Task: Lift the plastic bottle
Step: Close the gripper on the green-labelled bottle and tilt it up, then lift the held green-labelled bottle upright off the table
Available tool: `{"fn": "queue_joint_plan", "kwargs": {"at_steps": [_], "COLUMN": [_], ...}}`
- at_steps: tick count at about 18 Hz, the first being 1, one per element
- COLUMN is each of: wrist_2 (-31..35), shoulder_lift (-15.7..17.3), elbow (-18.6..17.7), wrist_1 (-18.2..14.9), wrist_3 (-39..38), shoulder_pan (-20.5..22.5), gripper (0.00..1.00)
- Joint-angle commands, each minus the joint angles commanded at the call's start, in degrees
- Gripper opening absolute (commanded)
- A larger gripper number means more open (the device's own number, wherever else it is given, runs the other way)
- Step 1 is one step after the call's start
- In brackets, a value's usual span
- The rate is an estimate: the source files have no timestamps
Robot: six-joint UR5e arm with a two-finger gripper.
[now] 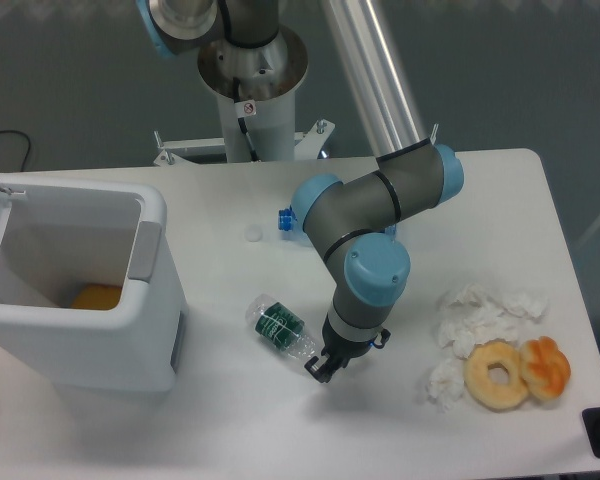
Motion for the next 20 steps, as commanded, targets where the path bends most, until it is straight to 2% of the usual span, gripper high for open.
{"fn": "queue_joint_plan", "kwargs": {"at_steps": [4,9,12,16,20], "wrist_2": [0.0,-0.7,-5.0,-10.2,-10.4], "shoulder_lift": [1.8,7.2,9.5,12.4,13.9], "elbow": [4.0,8.7,8.9,8.2,7.5], "wrist_1": [0.0,0.5,3.6,3.6,3.6], "wrist_3": [0.1,1.8,5.5,17.3,24.9], "shoulder_pan": [-0.1,-0.7,-0.8,-0.8,-0.9], "gripper": [0.25,0.25,0.25,0.25,0.25]}}
